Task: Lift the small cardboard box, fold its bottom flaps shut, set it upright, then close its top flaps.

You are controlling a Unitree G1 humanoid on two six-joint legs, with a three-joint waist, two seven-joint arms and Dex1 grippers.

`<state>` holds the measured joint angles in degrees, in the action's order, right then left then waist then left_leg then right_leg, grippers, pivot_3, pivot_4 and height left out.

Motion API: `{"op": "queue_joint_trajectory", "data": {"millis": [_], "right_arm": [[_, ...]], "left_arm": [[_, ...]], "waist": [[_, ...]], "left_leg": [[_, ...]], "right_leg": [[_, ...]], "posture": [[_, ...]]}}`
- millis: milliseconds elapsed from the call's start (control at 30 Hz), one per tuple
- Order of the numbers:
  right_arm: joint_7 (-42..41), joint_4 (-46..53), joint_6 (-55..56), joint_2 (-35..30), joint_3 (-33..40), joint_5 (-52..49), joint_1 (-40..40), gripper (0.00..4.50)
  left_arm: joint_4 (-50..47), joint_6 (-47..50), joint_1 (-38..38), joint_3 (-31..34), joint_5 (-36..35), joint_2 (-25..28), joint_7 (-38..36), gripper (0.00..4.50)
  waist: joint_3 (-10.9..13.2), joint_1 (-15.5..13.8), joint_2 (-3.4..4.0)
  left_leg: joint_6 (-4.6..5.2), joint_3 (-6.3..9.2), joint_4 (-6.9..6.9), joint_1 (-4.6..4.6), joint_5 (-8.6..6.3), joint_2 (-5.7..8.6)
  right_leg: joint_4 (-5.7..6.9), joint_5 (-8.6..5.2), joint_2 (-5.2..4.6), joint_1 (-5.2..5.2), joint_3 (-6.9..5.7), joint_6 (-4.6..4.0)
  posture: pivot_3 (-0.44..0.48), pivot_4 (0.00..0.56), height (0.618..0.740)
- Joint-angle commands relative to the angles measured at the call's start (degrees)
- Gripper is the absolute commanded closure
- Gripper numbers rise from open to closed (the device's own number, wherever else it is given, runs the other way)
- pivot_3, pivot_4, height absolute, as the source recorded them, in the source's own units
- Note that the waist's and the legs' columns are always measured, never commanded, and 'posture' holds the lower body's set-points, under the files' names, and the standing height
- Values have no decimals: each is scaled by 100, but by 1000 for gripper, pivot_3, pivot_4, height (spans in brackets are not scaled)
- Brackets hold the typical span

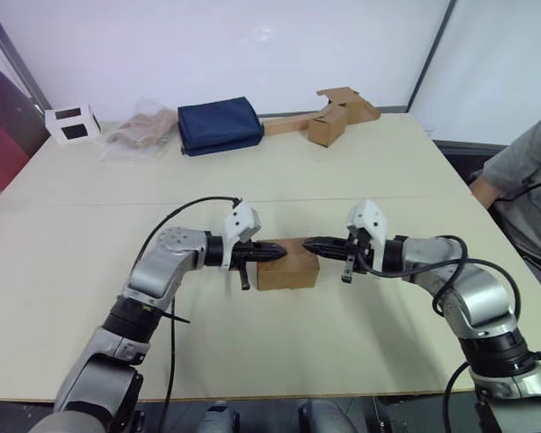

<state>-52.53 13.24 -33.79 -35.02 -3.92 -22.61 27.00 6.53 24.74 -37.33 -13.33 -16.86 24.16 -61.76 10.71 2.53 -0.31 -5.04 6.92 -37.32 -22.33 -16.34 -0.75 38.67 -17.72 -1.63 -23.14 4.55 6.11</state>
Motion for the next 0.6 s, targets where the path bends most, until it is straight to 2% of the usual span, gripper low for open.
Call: {"op": "queue_joint_trajectory", "data": {"millis": [33,267,600], "right_arm": [[91,-36,247,15,51,104,156,4500],[203,-383,650,175,-171,444,280,4500],[189,-752,1012,378,-323,665,485,4500]], "left_arm": [[-126,96,35,122,-150,-56,7,4472],[-542,936,-237,922,-1043,-214,298,4472],[-442,625,-273,711,-655,-158,567,4472]], "waist": [[0,1,0],[0,6,0],[0,1,0]], "left_leg": [[0,0,0,0,0,0],[0,0,-1,-1,0,-1],[0,0,-1,-1,0,-1]], "right_leg": [[0,0,0,0,0,0],[1,0,0,-1,0,0],[1,0,-1,-3,0,0]], "posture": [[0,150,740],[0,150,740],[0,150,740]]}}
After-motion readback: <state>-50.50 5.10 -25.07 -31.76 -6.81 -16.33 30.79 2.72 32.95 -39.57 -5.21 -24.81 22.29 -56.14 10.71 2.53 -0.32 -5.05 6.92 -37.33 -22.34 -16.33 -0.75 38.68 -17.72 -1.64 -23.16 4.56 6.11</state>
